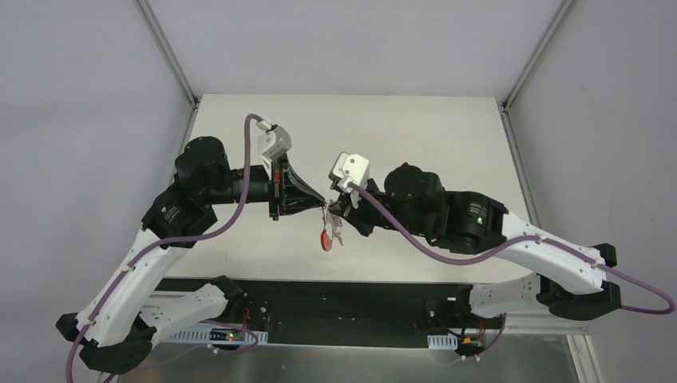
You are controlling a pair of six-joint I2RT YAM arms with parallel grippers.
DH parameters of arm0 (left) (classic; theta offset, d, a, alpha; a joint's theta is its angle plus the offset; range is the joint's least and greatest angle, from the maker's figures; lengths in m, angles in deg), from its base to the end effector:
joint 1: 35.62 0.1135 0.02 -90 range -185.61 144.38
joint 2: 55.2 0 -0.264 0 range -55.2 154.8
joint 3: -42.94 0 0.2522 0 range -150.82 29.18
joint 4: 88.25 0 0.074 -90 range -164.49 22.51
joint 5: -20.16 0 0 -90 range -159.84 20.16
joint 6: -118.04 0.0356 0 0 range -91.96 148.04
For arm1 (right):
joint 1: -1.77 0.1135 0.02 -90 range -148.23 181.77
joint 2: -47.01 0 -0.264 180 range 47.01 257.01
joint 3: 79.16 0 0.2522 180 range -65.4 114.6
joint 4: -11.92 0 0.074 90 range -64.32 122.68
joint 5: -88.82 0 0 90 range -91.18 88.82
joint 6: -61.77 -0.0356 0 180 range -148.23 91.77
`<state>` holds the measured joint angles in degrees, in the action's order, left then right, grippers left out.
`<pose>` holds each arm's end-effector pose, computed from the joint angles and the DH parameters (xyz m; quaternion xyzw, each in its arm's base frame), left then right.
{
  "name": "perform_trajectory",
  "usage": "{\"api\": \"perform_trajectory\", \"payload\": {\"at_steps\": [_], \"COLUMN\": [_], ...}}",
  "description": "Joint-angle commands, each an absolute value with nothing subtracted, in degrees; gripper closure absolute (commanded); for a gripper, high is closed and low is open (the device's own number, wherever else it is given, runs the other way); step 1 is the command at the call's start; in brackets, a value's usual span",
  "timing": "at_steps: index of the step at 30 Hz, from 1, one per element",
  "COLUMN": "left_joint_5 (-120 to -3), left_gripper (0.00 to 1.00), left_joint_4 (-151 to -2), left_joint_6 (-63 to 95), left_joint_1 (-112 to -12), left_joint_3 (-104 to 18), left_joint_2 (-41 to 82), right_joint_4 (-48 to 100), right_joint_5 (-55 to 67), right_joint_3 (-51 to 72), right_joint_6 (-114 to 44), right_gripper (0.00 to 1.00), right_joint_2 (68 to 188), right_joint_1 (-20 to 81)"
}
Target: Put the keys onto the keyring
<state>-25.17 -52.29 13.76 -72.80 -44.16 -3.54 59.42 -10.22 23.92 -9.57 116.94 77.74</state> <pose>0.1132 -0.1172 0.4659 0.3926 0.5908 -0.5258 0.4693 0.0651 0.2376 0.4723 -0.5461 0.5694 0.2385 0.5663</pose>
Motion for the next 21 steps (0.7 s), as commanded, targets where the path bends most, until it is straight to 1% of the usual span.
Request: {"api": "perform_trajectory", "payload": {"at_steps": [1, 21], "left_joint_5": [-26.9, -26.5], "left_gripper": [1.00, 1.00], "left_joint_4": [-53.4, -53.4], "left_joint_6": [14.7, 14.1], "left_joint_1": [-73.3, -73.3], "left_joint_3": [-45.4, -46.0], "left_joint_2": [-4.2, -3.8], "right_joint_4": [57.4, 58.3], "right_joint_5": [-9.9, -9.6], "right_joint_3": [27.2, 28.6], "right_joint_6": [-11.1, -11.1], "right_gripper": [1.00, 1.00], "right_joint_2": [116.6, 118.7], "right_joint_1": [78.5, 78.6]}}
